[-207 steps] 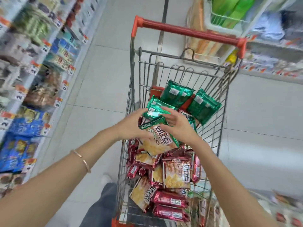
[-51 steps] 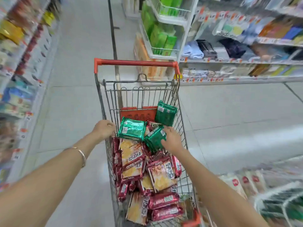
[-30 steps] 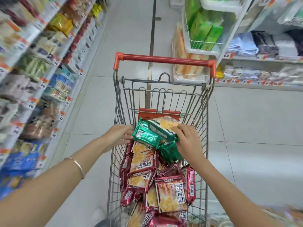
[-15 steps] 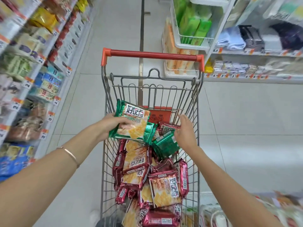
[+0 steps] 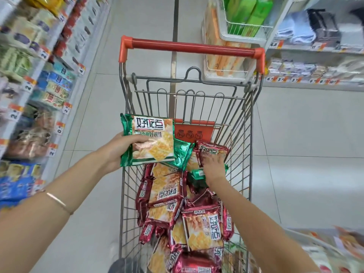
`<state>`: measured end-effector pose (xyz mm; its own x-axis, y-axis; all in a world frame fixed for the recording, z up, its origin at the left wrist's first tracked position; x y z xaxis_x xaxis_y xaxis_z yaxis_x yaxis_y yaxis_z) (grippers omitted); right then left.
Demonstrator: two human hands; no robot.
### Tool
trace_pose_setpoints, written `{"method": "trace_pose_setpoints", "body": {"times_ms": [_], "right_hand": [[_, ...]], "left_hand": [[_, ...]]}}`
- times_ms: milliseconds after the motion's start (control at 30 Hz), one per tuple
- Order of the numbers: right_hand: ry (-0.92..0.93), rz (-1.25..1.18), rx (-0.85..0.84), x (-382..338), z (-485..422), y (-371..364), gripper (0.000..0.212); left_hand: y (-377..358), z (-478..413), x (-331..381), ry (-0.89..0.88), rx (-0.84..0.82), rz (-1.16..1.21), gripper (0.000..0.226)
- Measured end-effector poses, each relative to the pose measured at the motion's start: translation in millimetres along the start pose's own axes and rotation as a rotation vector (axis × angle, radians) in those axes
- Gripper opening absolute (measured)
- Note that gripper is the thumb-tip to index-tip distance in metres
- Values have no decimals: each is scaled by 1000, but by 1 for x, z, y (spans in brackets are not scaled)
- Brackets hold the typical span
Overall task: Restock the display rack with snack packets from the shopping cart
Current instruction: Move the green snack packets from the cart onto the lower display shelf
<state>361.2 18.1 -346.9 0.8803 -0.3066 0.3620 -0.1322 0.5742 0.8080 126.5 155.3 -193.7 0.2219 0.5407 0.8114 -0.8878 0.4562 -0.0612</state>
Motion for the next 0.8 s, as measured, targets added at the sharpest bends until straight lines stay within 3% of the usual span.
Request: {"method": "trace_pose_setpoints", "body": {"times_ms": [133,200,333,433,533,600,667,800], "right_hand": [[171,-280,108,33,33,44,72],[230,-401,369,56,57,80,67],[231,-632,1067,101,113,145,54],[183,-625,1391,93,146,181,56],[188,-548,1444,68,163,197,71],[197,-542,1415,57,170,200,76],[190,-558,1369,50,178,205,74],[356,-639,1124,35,194,217,68]], "left_hand": [[7,3,6,77,20,69,8],[11,6,15,53,53,101,12],[3,15,27,12,46,99,15],[-20,23,31,16,-23,40,21],[-43,39,35,48,-91,28,41],[-43,40,34,55,-76,60,85],[-43,38,30,68,-89,85,114],[-60,60,39,15,-172,-5,131]]}}
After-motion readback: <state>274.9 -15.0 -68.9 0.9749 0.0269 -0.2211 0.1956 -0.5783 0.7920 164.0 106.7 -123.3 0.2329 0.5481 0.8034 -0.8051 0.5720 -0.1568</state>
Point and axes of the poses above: each hand's wrist, its own z-axis away from the middle knuckle, its own y-axis out of the back of the hand, x = y × z, the point moved 7 cm from there along -z, towards the middle knuckle, and after that the axes turned 10 degrees about -y, right-handed, at the moved point
